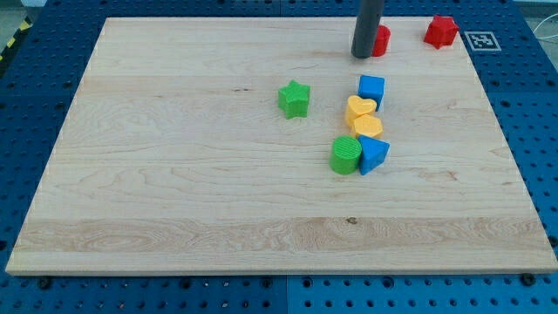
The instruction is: Move the red circle closer to the red star
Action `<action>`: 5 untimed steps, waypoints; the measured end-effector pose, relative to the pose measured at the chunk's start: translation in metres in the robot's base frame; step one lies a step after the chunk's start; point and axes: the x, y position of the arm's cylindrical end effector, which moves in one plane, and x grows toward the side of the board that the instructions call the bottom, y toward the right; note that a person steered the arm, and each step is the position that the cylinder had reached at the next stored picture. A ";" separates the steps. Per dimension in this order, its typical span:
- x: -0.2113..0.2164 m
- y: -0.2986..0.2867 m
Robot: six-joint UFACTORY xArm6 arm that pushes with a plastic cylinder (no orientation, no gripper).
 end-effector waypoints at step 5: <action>-0.028 0.000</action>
